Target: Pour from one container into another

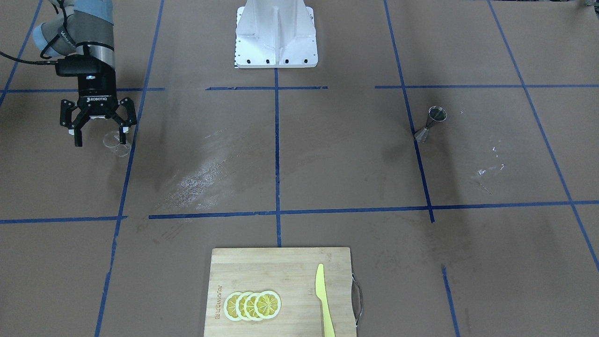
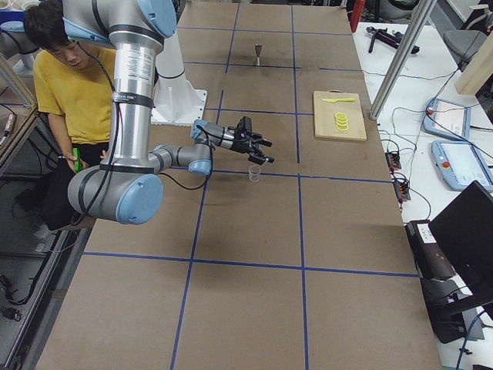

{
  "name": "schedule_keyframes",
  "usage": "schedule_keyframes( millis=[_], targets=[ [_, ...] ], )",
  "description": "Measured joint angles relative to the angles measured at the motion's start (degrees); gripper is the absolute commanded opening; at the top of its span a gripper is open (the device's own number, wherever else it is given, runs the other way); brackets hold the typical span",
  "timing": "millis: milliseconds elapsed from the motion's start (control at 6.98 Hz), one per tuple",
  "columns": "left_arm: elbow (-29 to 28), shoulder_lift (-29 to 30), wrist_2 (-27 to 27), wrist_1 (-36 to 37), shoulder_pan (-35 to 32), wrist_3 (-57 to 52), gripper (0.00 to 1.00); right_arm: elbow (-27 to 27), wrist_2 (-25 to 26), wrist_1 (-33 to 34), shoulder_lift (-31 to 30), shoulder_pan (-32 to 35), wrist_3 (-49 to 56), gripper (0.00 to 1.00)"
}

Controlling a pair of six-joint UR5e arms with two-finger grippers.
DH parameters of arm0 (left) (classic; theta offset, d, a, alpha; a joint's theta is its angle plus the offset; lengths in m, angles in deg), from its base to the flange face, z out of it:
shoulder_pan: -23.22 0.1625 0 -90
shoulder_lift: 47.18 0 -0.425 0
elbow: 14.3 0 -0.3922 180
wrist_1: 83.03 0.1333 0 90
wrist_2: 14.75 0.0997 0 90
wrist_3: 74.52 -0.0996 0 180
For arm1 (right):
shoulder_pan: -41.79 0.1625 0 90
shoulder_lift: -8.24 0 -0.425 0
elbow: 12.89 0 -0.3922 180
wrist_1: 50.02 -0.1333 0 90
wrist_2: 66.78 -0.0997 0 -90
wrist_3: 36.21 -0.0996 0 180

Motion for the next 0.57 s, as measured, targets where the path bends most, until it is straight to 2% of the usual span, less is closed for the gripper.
schedule_keyframes(
  millis=[287, 573],
  targets=[
    [0.0, 0.0, 0.0, 0.0, 0.0, 0.0, 1.00, -0.3, -20.2, 3.9, 0.2, 12.5, 4.4, 1.00],
    [0.0, -0.1, 0.0, 0.0, 0.0, 0.0, 1.00, -0.3, -41.2, 10.8, 0.5, 26.5, 12.1, 1.00]
  ],
)
